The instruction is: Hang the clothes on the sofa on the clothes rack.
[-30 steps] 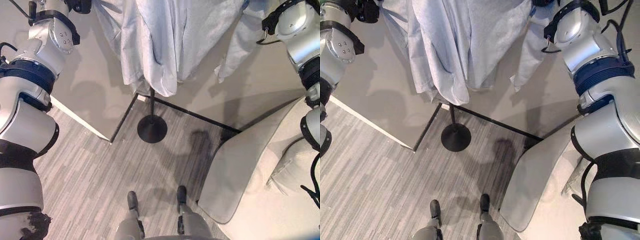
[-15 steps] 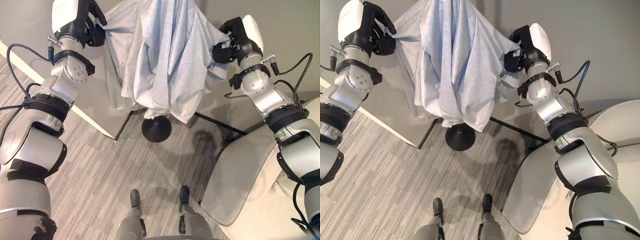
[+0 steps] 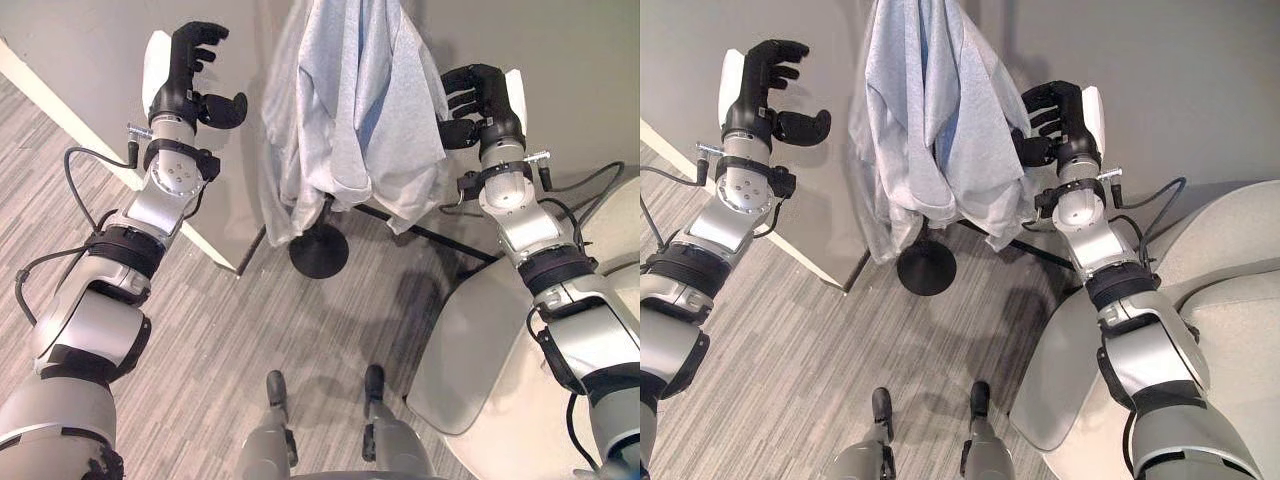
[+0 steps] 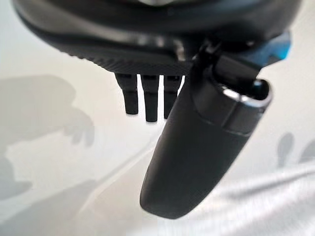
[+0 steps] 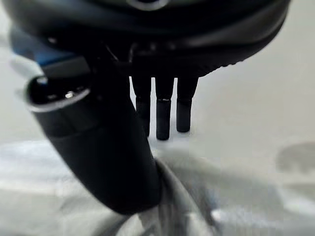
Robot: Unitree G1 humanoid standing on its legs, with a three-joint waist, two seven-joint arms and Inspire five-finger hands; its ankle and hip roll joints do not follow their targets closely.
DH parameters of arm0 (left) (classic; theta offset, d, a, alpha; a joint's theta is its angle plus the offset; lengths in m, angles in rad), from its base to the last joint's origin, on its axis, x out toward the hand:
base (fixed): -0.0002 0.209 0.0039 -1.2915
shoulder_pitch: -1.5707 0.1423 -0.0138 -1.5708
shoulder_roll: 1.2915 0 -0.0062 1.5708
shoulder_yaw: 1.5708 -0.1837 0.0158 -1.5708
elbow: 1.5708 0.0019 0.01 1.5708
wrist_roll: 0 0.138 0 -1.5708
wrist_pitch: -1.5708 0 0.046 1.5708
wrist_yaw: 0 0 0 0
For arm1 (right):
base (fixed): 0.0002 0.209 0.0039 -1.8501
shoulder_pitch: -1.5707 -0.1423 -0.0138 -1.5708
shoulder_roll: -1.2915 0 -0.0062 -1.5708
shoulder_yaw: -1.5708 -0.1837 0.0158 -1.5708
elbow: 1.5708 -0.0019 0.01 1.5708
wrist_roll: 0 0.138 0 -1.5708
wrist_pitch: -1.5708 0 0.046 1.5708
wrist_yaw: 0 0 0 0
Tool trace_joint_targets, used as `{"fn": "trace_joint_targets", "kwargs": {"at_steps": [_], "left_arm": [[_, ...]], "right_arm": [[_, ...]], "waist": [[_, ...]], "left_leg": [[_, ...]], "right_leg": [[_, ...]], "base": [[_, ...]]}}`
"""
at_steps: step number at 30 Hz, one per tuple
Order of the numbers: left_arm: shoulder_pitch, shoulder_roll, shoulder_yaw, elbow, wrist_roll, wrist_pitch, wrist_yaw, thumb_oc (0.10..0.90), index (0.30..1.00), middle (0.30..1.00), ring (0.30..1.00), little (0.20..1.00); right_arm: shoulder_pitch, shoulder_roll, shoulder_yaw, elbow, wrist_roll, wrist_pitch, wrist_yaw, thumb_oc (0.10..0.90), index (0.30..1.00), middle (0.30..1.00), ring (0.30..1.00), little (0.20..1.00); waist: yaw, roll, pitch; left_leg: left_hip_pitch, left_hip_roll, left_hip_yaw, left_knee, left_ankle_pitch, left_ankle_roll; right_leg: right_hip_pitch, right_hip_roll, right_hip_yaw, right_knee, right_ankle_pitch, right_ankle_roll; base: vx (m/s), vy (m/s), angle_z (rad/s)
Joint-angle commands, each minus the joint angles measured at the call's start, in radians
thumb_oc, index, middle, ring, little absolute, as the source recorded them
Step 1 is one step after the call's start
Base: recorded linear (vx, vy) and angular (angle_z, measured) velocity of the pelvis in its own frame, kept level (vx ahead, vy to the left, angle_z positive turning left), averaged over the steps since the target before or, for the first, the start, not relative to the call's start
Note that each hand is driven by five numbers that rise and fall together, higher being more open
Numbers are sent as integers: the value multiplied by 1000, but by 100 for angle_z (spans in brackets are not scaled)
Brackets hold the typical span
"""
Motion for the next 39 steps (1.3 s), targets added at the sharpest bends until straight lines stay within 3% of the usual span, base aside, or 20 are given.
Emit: {"fn": "trace_joint_targets", "kwargs": {"at_steps": [1, 4, 6, 7, 10, 11, 12, 13, 14, 16, 17, 19, 21, 22, 23, 30, 35, 36, 37, 39], "left_arm": [[-34, 48, 111, -75, -13, -83, 45, 800, 900, 900, 900, 900], [55, 64, 183, -197, 2, -91, 46, 800, 900, 900, 900, 900], [177, 87, 279, -333, 44, -105, 50, 800, 900, 900, 900, 900], [317, 99, 383, -438, 42, -121, 43, 800, 900, 900, 900, 900], [492, 89, 525, -520, 27, -140, 37, 800, 900, 900, 900, 900], [504, 87, 529, -529, 27, -138, 35, 800, 900, 900, 900, 900], [556, 73, 569, -551, 20, -139, 37, 800, 900, 900, 900, 900], [716, 57, 686, -597, 8, -146, 8, 800, 900, 900, 900, 900], [774, 45, 717, -619, 6, -143, -13, 800, 900, 900, 900, 900], [1038, -98, 777, -663, -48, -117, -168, 800, 900, 900, 900, 900], [1044, -98, 780, -666, -50, -117, -171, 800, 900, 900, 900, 900], [1122, -221, 760, -643, -173, -97, -227, 800, 900, 900, 900, 900], [1151, -247, 751, -628, -155, -93, -252, 800, 900, 900, 900, 900], [1199, -341, 696, -569, -208, -69, -293, 800, 900, 900, 900, 900], [1205, -360, 673, -534, -198, -62, -299, 800, 900, 900, 900, 900], [1198, -356, 529, -268, -25, -29, -322, 800, 900, 900, 900, 900], [1135, -419, 437, 125, 61, 6, -304, 800, 900, 900, 900, 900], [1133, -419, 436, 126, 61, 5, -304, 800, 900, 900, 900, 900], [1102, -453, 404, 284, 67, 13, -317, 800, 900, 900, 900, 900], [1091, -474, 405, 373, 31, 14, -329, 800, 900, 900, 900, 900]], "right_arm": [[-12, -119, -64, -114, 0, -73, -46, 800, 900, 900, 900, 900], [120, -149, -155, -218, -7, -80, -31, 800, 900, 900, 900, 900], [261, -176, -265, -328, -48, -93, -16, 800, 900, 900, 900, 900], [392, -179, -359, -419, -74, -99, 1, 800, 900, 900, 900, 900], [559, -161, -484, -501, -107, -107, 28, 800, 900, 900, 900, 900], [572, -158, -489, -512, -109, -105, 31, 800, 900, 900, 900, 900], [616, -147, -522, -541, -123, -105, 33, 800, 900, 900, 900, 900], [759, -93, -621, -588, -118, -115, 63, 800, 900, 900, 900, 900], [811, -72, -642, -607, -126, -113, 83, 800, 900, 900, 900, 900], [998, 39, -649, -603, -71, -92, 254, 800, 900, 900, 900, 900], [1001, 38, -648, -604, -70, -93, 255, 800, 900, 900, 900, 900], [1051, 96, -624, -579, -65, -76, 295, 800, 900, 900, 900, 900], [1061, 119, -613, -556, -62, -78, 309, 800, 900, 900, 900, 900], [1108, 190, -569, -502, -67, -67, 339, 800, 900, 900, 900, 900], [1112, 217, -543, -463, -63, -69, 342, 800, 900, 900, 900, 900], [1091, 281, -417, -149, -149, -26, 291, 800, 900, 900, 900, 900], [1053, 350, -390, 173, -145, 7, 216, 800, 900, 900, 900, 900], [1051, 350, -390, 174, -145, 6, 216, 800, 900, 900, 900, 900], [1034, 375, -381, 304, -115, 16, 207, 800, 900, 900, 900, 900], [1014, 385, -375, 357, -90, 15, 207, 800, 900, 900, 900, 900]], "waist": [[13, -22, -58], [11, -27, -79], [10, -30, -97], [14, -30, -113], [14, -32, -125], [14, -31, -128], [15, -31, -131], [14, -31, -134], [14, -31, -140], [21, -33, -137], [20, -33, -139], [21, -35, -136], [22, -35, -137], [22, -34, -134], [21, -34, -133], [18, -34, -122], [8, -36, -126], [8, -36, -126], [2, -33, -130], [0, -32, -131]], "left_leg": [[151, 20, 25, 3, -150, -55], [180, 24, 31, 3, -163, -54], [203, 22, 36, 3, -173, -52], [221, 22, 39, 3, -181, -52], [240, 26, 43, 3, -189, -51], [242, 26, 43, 3, -190, -51], [246, 26, 42, 3, -192, -50], [252, 25, 40, 3, -194, -49], [258, 25, 40, 3, -196, -49], [273, 21, 48, 3, -197, -45], [274, 21, 48, 3, -197, -45], [281, 18, 52, 3, -199, -42], [285, 15, 54, 3, -201, -40], [292, 10, 55, 3, -203, -34], [292, 7, 54, 3, -203, -32], [298, -2, 52, 3, -203, -20], [305, -15, 54, 3, -208, -9], [305, -15, 54, 3, -208, -9], [309, -23, 54, 3, -214, -6], [316, -28, 54, 3, -218, -6]], "right_leg": [[78, -46, 1, 4, -65, 89], [109, -46, -6, 4, -76, 87], [134, -46, -10, 4, -82, 86], [150, -46, -13, 4, -87, 86], [170, -49, -16, 4, -93, 86], [173, -49, -17, 4, -93, 86], [177, -48, -19, 4, -95, 85], [191, -51, -27, 4, -93, 84], [198, -52, -31, 4, -93, 84], [217, -65, -50, 4, -83, 89], [217, -66, -50, 4, -83, 89], [224, -74, -55, 4, -77, 89], [227, -77, -55, 4, -75, 90], [239, -87, -63, 4, -71, 89], [239, -89, -63, 4, -70, 88], [244, -100, -66, 4, -61, 87], [250, -112, -63, 4, -56, 90], [250, -112, -63, 4, -56, 90], [254, -118, -62, 4, -56, 92], [259, -123, -66, 4, -55, 93]], "base": [[45, -10, -2], [61, -11, 3], [97, 4, 2], [76, 7, -2], [44, 5, -10], [15, 5, -4], [0, 0, 0], [0, 0, 0], [-40, 50, -1], [-47, 60, 2], [-23, 45, 9], [-23, 36, 7], [-28, 53, 8], [-42, 72, 12], [-68, 95, 7], [-46, 36, 0], [-21, 32, -5], [-2, 34, -7], [10, 29, -6], [34, 31, 2]]}}
